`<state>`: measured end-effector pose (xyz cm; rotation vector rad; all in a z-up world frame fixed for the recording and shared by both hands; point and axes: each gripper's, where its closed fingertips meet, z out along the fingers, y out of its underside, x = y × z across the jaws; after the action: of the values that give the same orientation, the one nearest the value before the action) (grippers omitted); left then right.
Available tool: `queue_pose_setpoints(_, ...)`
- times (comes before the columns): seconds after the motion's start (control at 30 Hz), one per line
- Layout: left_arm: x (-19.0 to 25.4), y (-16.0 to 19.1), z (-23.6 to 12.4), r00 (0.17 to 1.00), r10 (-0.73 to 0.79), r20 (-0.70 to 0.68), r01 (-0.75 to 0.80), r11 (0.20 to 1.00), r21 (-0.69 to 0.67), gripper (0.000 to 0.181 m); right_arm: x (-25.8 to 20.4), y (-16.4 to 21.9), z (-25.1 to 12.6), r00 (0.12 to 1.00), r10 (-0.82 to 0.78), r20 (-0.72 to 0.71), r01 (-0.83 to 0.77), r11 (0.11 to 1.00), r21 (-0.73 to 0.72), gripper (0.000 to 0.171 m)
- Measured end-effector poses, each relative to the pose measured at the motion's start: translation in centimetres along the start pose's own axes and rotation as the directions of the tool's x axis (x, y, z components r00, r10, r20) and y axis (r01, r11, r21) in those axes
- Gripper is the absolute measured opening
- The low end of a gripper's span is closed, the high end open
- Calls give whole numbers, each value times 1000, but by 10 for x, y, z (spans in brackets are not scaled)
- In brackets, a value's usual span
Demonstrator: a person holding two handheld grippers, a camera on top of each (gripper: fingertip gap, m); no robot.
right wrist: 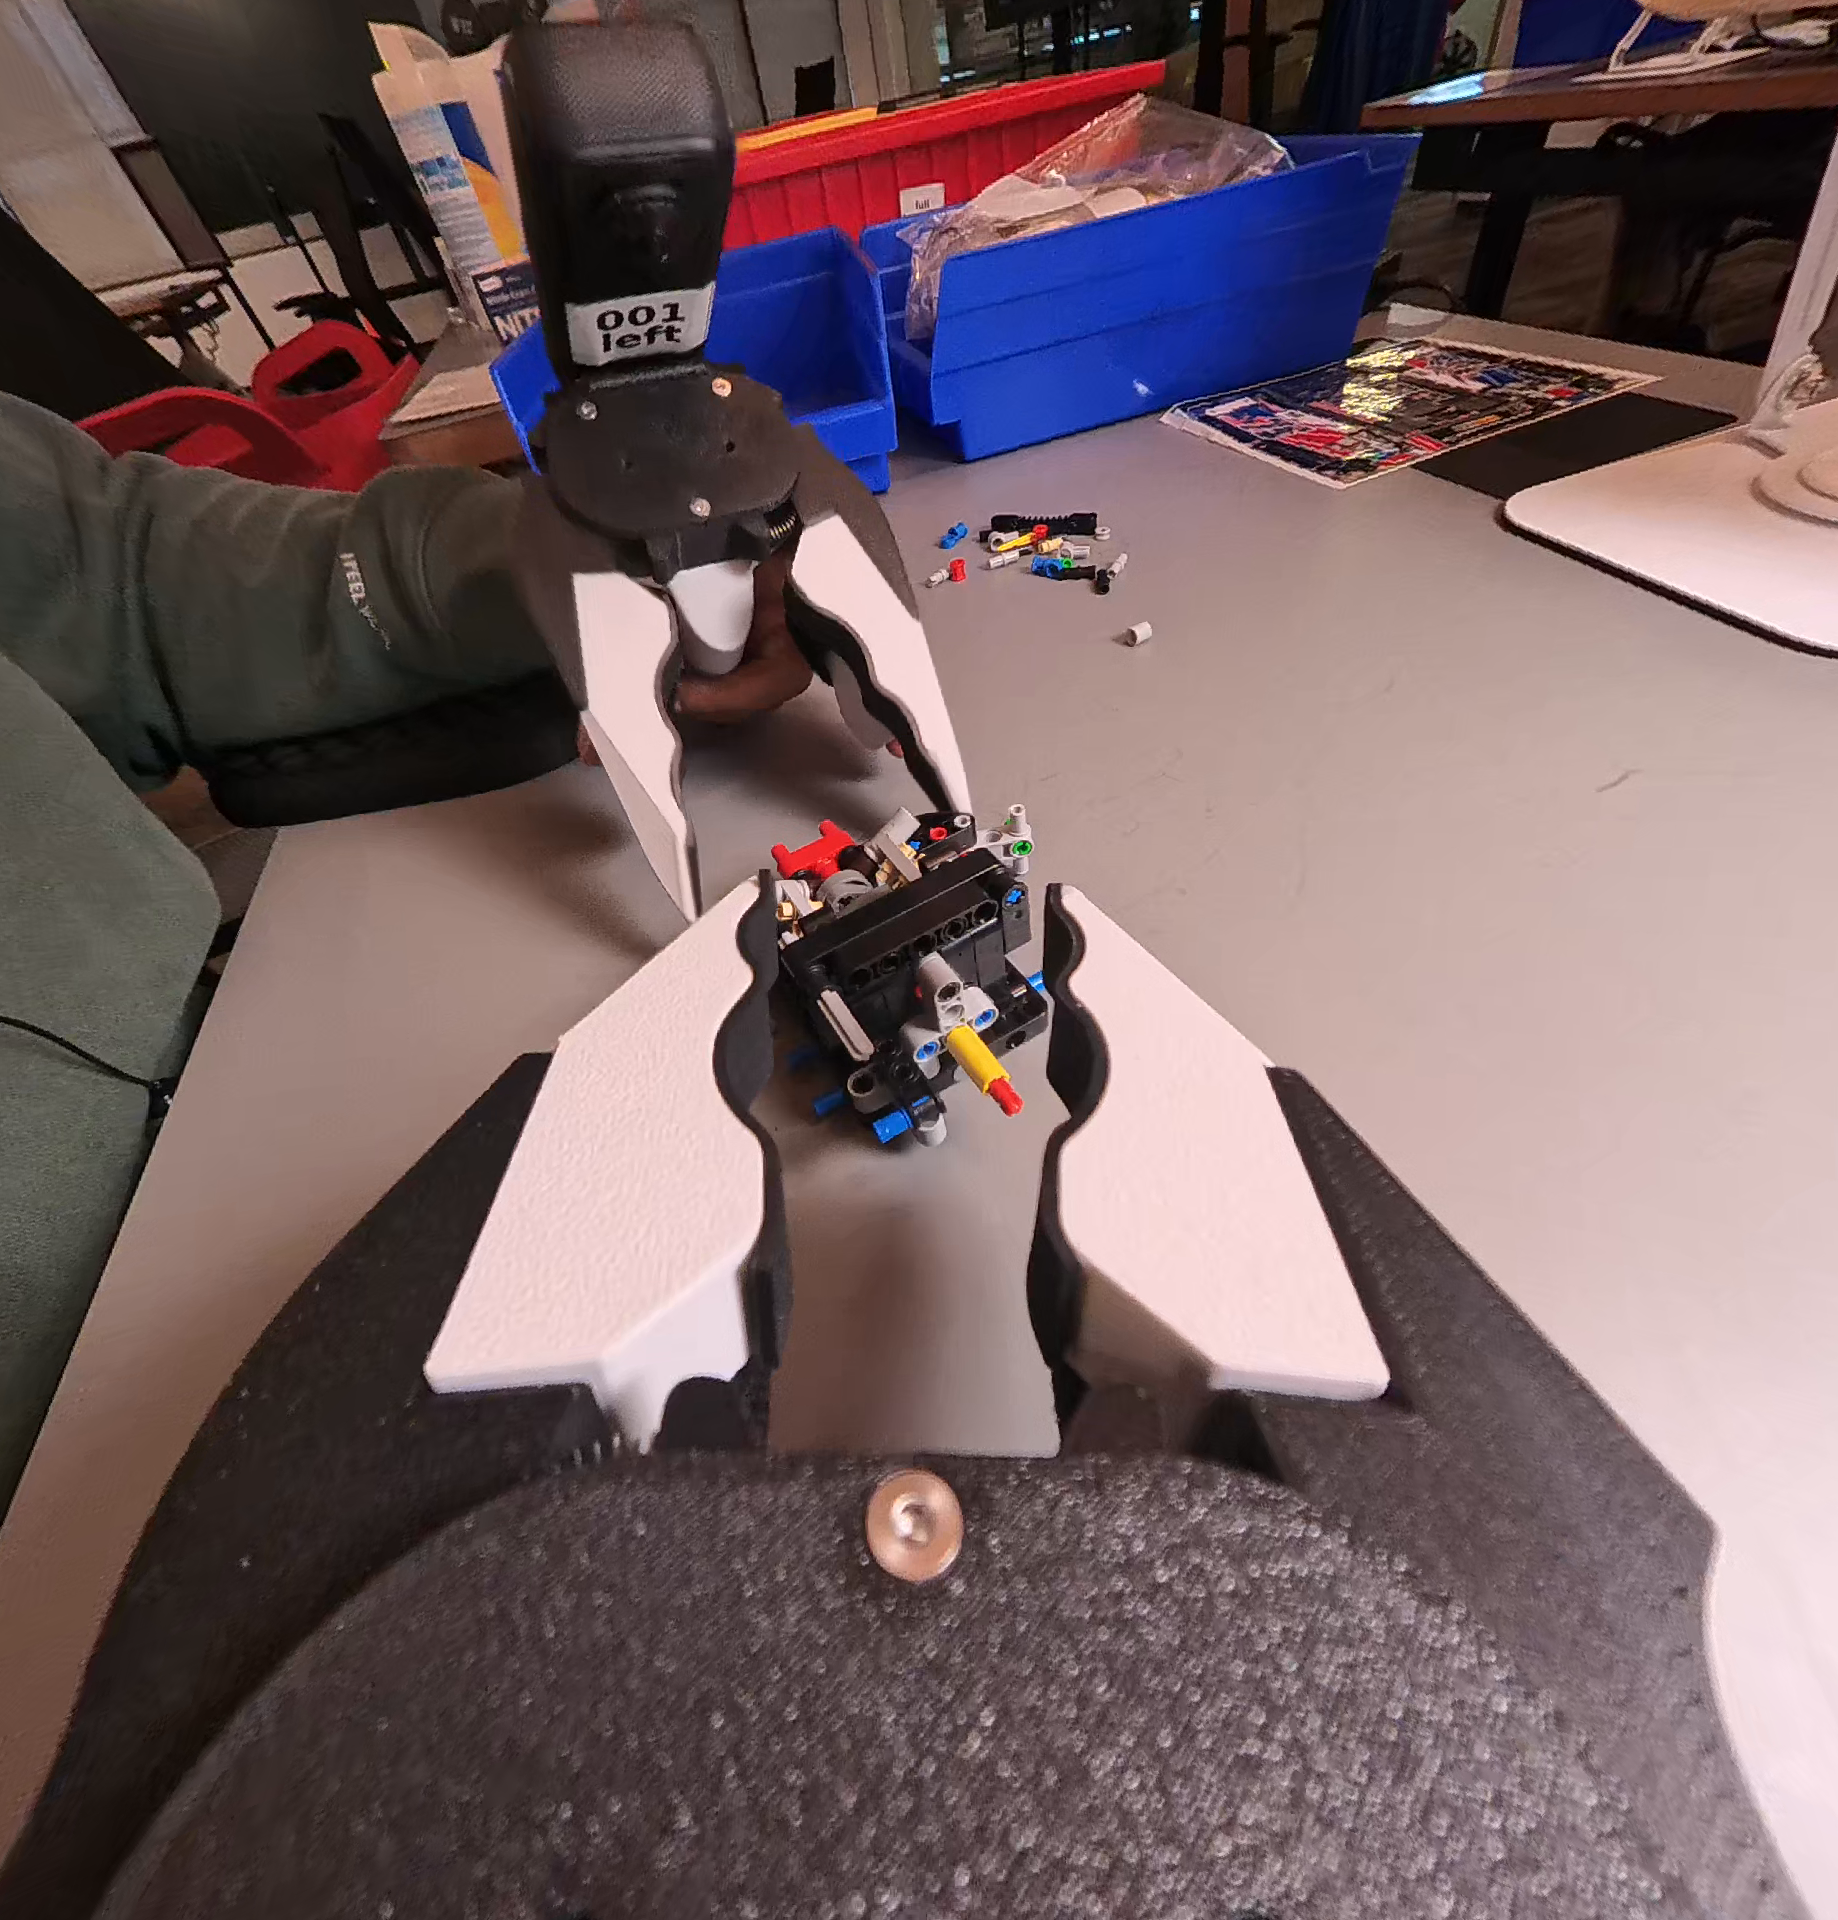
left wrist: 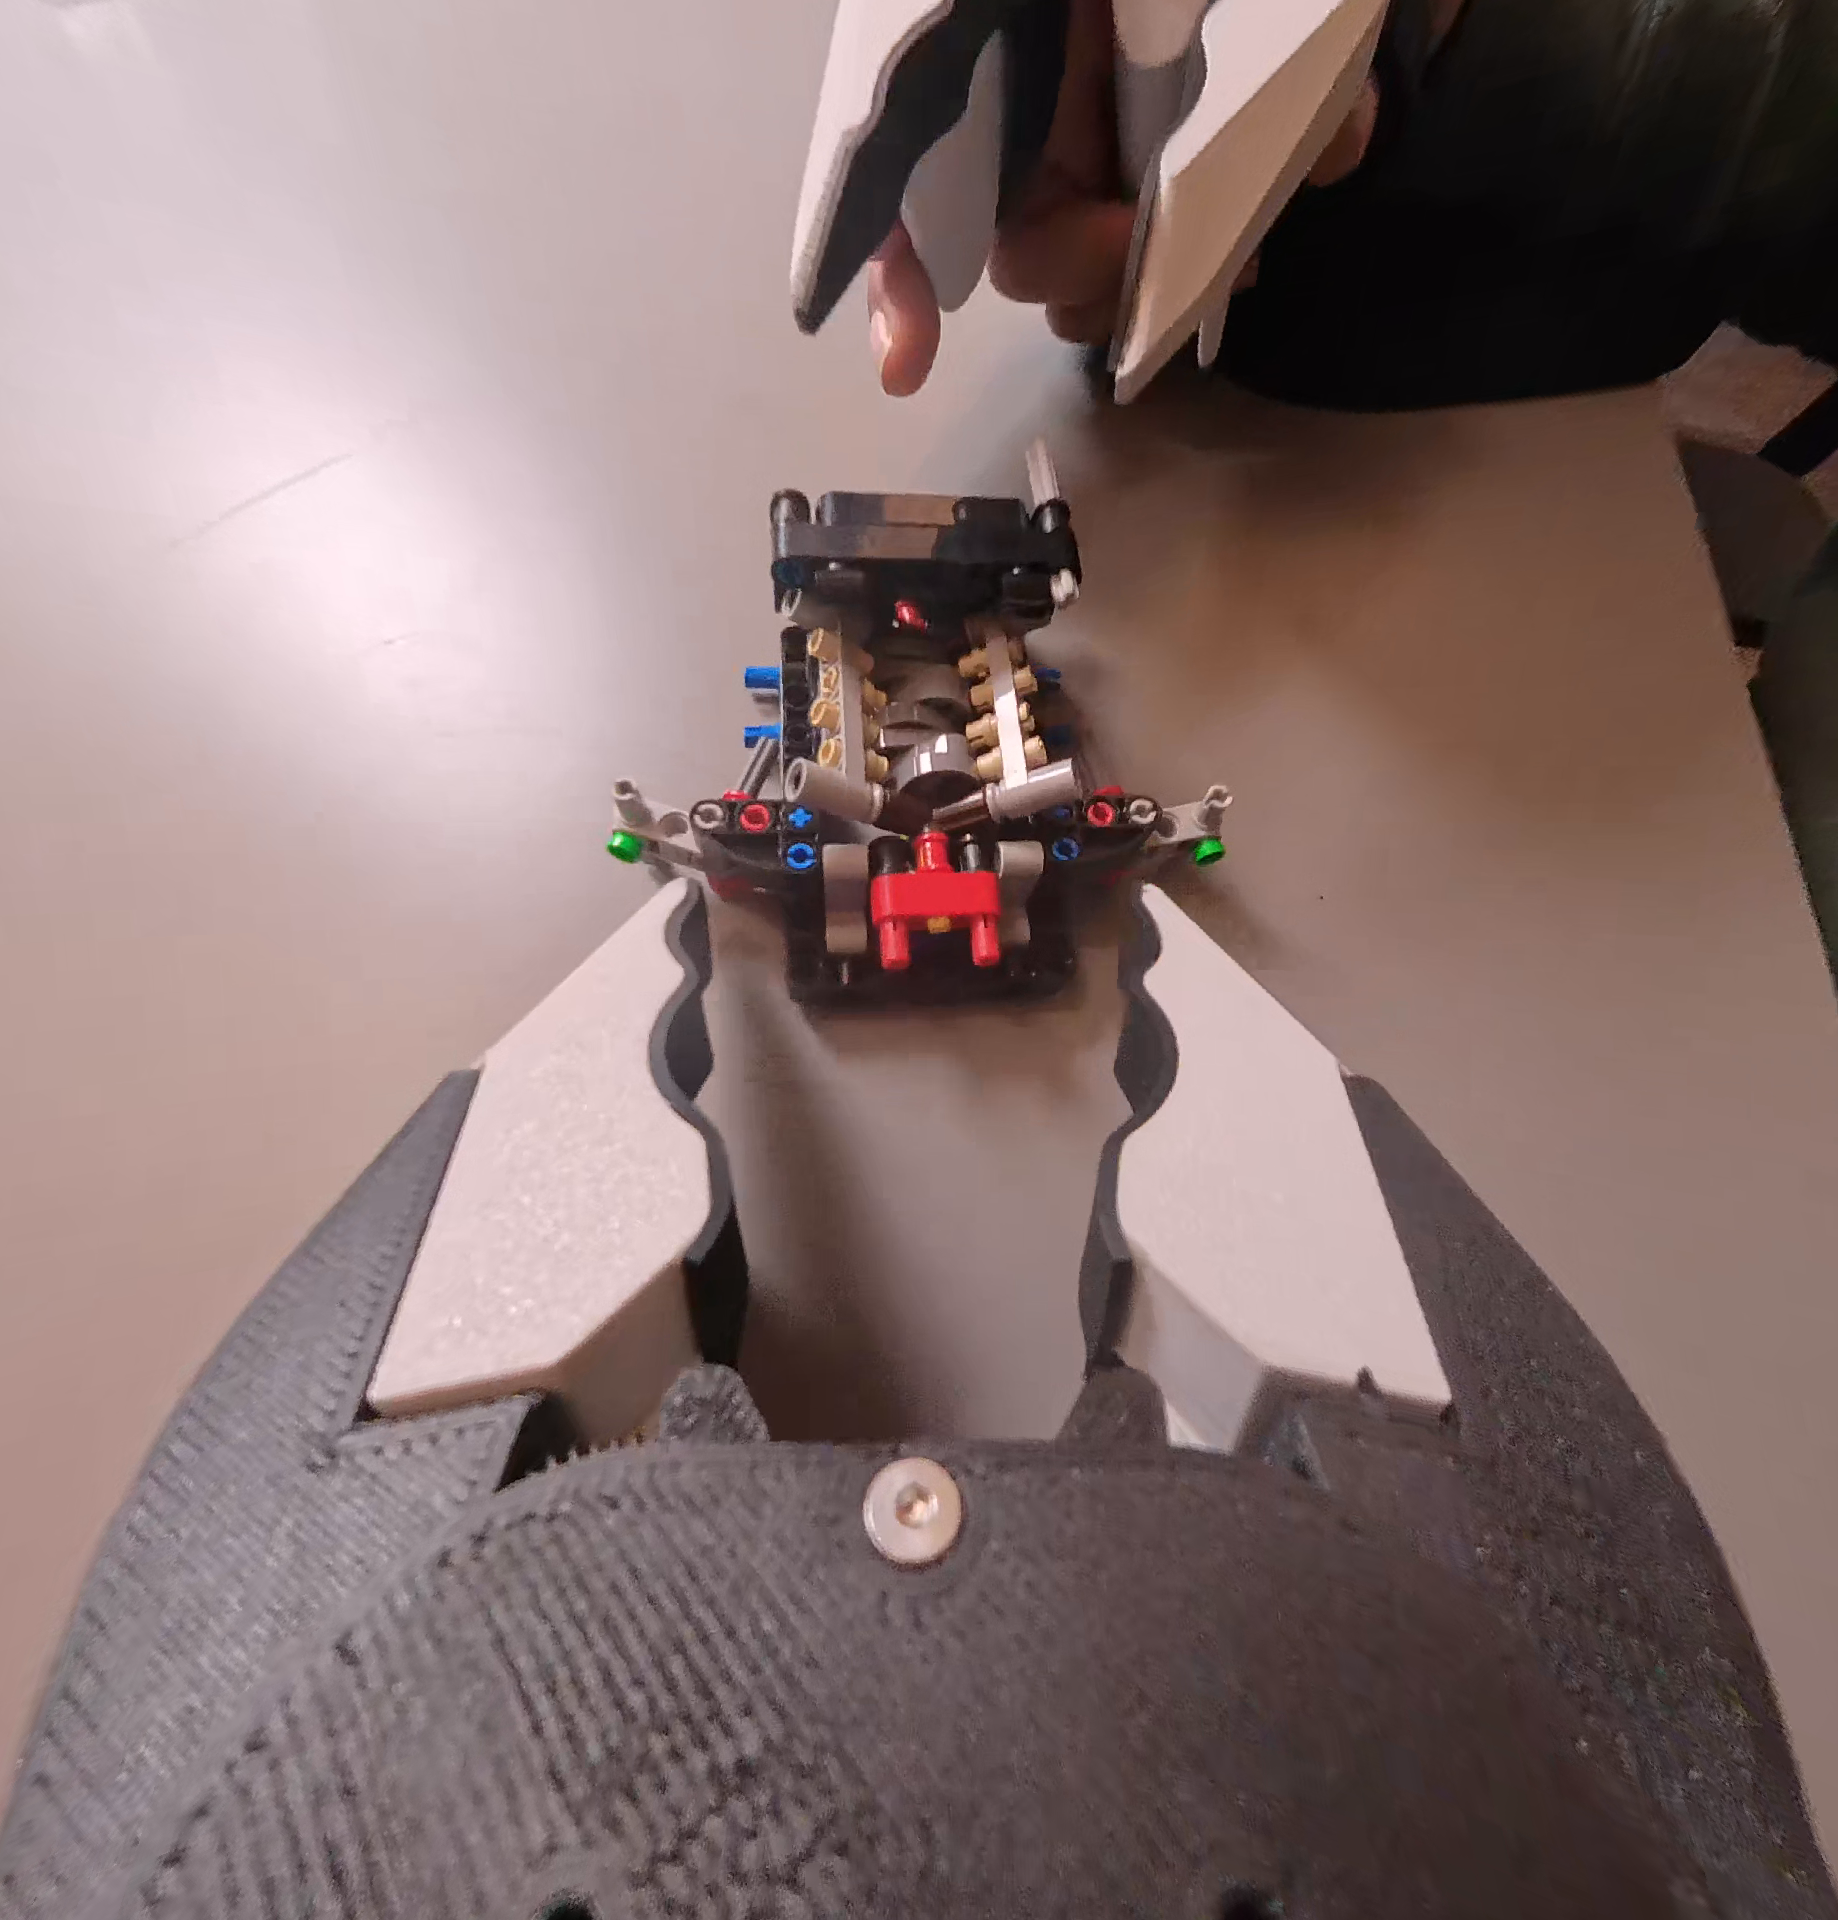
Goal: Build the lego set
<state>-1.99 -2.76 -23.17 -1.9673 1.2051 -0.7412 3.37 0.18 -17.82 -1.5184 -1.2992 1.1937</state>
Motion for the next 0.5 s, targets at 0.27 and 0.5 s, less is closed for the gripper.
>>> queue_pose_setpoints(0.27, -1, 4, 7, 998, 40, 46, -38, 998, -42, 56, 1, 0, 0, 1000, 14, 2, -14, 1000, 0, 48)
queue_pose_setpoints(0.5, -8, 0, 9, 991, 69, 117, -65, 997, -41, 57, 7, -4, -2, 998, 56, 0, -56, 998, 35, 47)
